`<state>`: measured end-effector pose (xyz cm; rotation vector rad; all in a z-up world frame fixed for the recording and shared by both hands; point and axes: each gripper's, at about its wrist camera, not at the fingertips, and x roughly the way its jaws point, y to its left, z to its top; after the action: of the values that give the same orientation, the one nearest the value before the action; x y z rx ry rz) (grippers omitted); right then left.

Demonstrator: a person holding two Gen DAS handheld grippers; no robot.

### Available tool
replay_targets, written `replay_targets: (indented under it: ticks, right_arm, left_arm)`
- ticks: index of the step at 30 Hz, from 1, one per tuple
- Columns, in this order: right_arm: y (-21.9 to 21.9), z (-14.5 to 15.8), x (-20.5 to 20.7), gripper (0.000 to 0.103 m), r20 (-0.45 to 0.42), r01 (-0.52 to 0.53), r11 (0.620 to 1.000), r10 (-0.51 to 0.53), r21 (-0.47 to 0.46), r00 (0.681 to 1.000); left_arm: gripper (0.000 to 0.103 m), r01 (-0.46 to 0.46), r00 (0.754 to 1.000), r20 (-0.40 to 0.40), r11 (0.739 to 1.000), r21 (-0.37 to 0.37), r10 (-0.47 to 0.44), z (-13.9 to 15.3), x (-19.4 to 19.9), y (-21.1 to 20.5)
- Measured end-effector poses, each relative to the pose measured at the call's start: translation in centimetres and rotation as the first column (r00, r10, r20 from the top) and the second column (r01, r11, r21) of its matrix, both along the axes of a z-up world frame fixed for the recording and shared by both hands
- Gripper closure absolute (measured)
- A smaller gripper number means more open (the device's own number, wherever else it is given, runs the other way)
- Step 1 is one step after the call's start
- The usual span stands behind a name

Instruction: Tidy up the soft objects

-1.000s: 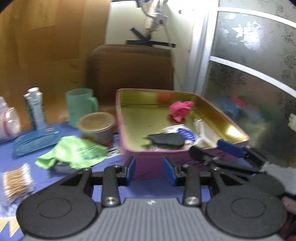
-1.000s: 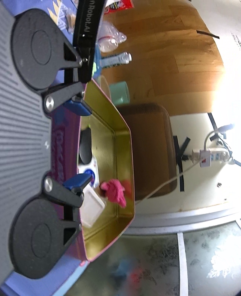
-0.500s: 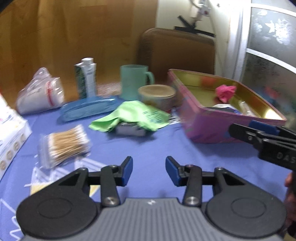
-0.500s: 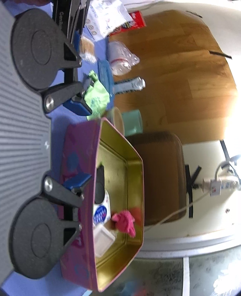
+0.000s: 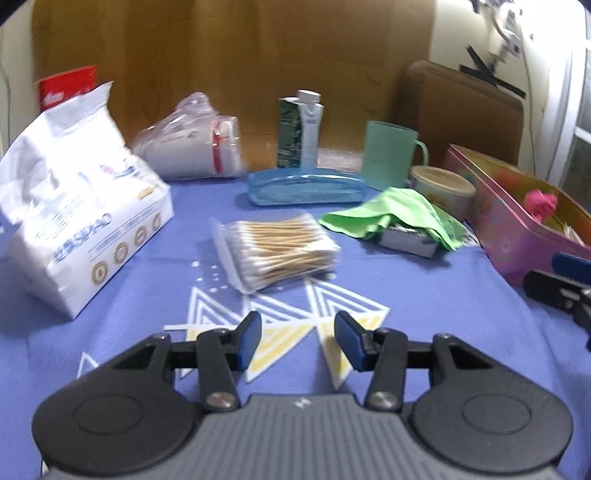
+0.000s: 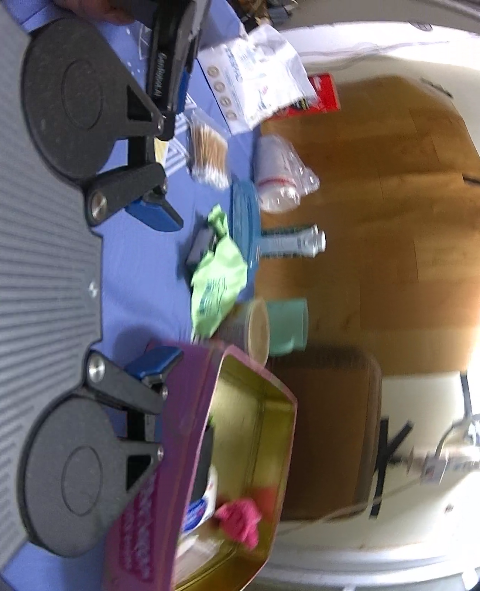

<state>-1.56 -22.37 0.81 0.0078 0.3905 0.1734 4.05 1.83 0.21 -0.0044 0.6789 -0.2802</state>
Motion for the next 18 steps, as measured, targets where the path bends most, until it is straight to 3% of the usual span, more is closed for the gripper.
replay_targets:
  ticks: [6,16,17,18]
  right_arm:
    - [2.2,0.3,3.7,0.032,-0.001,-0.049,0.996,0.049,-0.073,0.999]
    - [3.4,0.0,13.6,0.034,-0.106,-0.016,0.999,0.012,-0.037,0.994]
    - [3.4,-0.3,14.5,0.035,-0.129,-0.011,0.999,0.006,-0.039,0.992]
    - [3.4,-0.8,15.3,0.045,-0.154,-0.004,0.999,-0.003,-0.041,0.988]
  left_arm:
    - [0.056,0.023,0.998,0.056,1.000,-0.001,-0.023,0.0,-0.6,-0.3]
    - [0.055,0.013,0.995,0.095,0.999,-0.047,-0.008,0.5,-1.2,0.2]
    - [0.055,0.012,0.996,0.093,0.999,-0.053,-0.007,0.5,-1.2,0.3]
    - [0.055,0.012,0.996,0.091,0.998,-0.059,-0.007,0.5,-1.1,0.4]
